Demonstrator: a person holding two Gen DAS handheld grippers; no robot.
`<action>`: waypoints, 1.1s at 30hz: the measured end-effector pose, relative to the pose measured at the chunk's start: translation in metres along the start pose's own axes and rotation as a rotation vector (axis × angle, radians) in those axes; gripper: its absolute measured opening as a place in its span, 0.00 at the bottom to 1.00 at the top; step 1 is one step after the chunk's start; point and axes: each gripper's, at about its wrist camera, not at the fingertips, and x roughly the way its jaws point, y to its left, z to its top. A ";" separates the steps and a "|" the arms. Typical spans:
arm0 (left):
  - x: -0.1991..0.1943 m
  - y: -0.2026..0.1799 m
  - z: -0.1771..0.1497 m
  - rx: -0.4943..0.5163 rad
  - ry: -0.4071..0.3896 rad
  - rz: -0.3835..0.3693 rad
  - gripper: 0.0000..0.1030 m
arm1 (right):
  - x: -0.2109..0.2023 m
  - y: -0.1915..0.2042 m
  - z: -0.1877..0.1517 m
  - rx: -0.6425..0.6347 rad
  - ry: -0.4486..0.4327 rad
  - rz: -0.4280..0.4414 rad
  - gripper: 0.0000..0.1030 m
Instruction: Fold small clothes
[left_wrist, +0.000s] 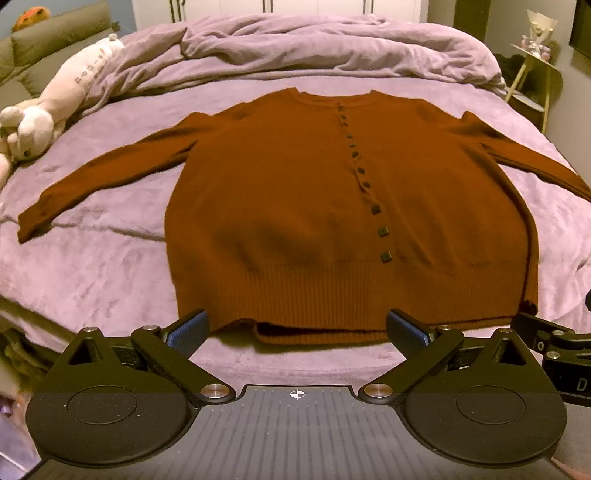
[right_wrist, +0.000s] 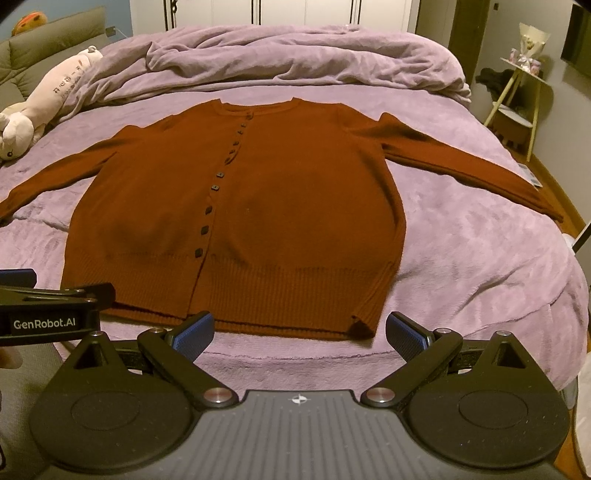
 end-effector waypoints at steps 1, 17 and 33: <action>0.000 0.000 0.000 -0.001 0.001 0.000 1.00 | 0.000 0.000 0.000 0.000 0.001 0.001 0.96; 0.012 0.003 0.010 -0.039 -0.015 -0.070 1.00 | 0.012 -0.039 0.004 0.101 -0.096 0.208 0.96; 0.078 0.025 0.051 -0.230 0.009 0.026 1.00 | 0.117 -0.330 0.072 0.726 -0.340 -0.009 0.72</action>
